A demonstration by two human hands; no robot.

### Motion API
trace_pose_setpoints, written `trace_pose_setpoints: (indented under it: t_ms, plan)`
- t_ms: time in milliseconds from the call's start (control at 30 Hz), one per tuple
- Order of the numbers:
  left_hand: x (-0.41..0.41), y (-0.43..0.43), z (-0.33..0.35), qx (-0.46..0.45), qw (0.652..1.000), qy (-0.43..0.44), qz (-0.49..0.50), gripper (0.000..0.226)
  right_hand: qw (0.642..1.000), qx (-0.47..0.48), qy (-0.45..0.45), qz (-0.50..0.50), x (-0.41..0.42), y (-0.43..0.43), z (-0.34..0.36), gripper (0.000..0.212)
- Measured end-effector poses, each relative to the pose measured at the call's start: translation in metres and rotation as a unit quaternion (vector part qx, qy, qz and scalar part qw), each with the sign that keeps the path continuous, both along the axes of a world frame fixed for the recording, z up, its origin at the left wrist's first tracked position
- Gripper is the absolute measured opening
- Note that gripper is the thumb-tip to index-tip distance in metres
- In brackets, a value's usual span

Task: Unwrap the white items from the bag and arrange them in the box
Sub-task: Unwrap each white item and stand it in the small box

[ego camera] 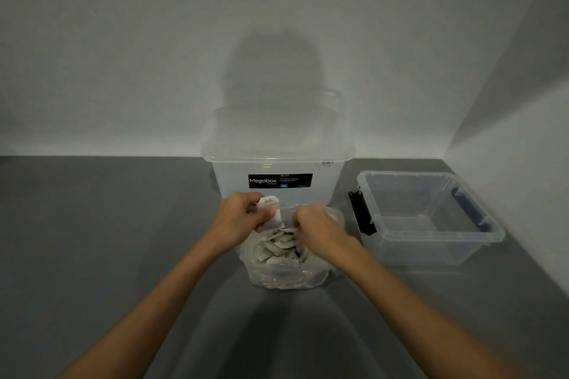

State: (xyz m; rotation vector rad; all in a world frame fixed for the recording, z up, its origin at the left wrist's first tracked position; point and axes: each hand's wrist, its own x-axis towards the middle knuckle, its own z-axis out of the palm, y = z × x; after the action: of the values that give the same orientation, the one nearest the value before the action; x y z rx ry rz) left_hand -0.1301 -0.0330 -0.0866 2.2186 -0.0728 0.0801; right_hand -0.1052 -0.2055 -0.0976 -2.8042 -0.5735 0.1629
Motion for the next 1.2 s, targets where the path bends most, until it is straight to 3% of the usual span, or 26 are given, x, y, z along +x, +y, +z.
trace_pose_setpoints:
  t_ms: [233, 367, 533, 767, 1033, 1200]
  plan:
    - [-0.003, 0.005, 0.001, -0.024, 1.000, 0.017, 0.009, 0.026, 0.998, -0.046, -0.050, 0.001, 0.006, 0.009, -0.023, 0.017]
    - [-0.002, 0.012, 0.008, -0.028, 1.000, 0.009, 0.003, 0.025, 0.994, 0.103, -0.021, -0.031, 0.002, -0.005, 0.003, 0.013]
    - [0.001, 0.008, 0.026, -0.085, 0.996, 0.031, -0.010, 0.015, 0.946, 0.295, 0.120, -0.060, -0.011, -0.040, 0.054, 0.010]
    - [0.024, -0.039, 0.071, -0.072, 0.990, 0.023, -0.116, 0.010, 0.909, 0.363, 0.151, -0.138, -0.011, -0.108, 0.099, 0.013]
    - [0.083, -0.150, 0.101, 0.009, 0.981, -0.052, -0.186, 0.012, 0.886, 0.400, 0.117, -0.203, 0.033, -0.207, 0.119, 0.009]
    - [0.117, -0.219, 0.073, 0.191, 0.963, -0.048, -0.187, 0.011, 0.930, 0.266, 0.110, -0.230, 0.072, -0.237, 0.089, 0.011]
